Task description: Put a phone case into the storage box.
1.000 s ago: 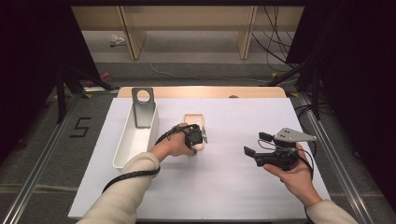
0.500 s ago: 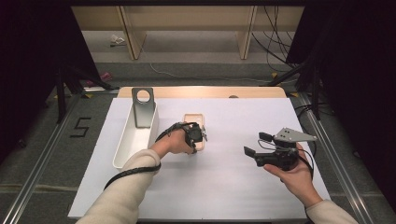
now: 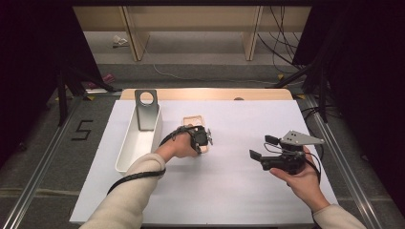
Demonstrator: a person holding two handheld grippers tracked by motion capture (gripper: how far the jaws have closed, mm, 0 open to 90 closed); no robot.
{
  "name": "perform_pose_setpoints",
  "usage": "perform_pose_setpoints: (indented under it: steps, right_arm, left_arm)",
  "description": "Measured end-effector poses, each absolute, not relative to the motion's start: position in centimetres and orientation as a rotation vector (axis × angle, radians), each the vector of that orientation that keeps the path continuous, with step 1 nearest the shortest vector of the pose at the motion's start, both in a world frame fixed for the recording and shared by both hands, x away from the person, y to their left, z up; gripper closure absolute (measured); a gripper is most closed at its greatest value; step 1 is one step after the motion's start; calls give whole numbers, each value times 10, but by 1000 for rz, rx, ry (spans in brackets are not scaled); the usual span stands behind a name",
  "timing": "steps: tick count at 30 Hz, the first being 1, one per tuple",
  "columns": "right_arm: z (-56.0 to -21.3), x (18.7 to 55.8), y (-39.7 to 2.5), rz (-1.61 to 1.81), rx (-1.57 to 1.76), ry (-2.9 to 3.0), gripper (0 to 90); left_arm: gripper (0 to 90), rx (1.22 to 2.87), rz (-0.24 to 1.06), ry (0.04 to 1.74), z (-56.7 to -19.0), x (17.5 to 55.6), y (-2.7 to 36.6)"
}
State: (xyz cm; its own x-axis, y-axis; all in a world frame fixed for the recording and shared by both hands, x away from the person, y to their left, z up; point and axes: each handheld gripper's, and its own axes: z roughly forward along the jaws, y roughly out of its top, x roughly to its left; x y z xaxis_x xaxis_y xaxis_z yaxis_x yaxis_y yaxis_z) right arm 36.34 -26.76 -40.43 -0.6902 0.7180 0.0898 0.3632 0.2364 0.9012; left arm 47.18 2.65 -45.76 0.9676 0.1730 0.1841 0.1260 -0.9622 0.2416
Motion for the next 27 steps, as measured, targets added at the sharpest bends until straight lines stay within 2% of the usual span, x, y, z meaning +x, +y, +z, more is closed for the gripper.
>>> perform_pose_setpoints:
  steps: [9,19,27]
  right_arm:
    - [-404,363,-268,1437,1000,2171,161]
    - [-405,365,-268,1427,1008,2170,161]
    - [-406,370,-264,1418,1020,2169,161]
  left_arm:
    - [875,2887,327,182,-459,466,26]
    - [879,2889,476,63,-456,447,26]
    - [879,2828,533,-3,-449,424,31]
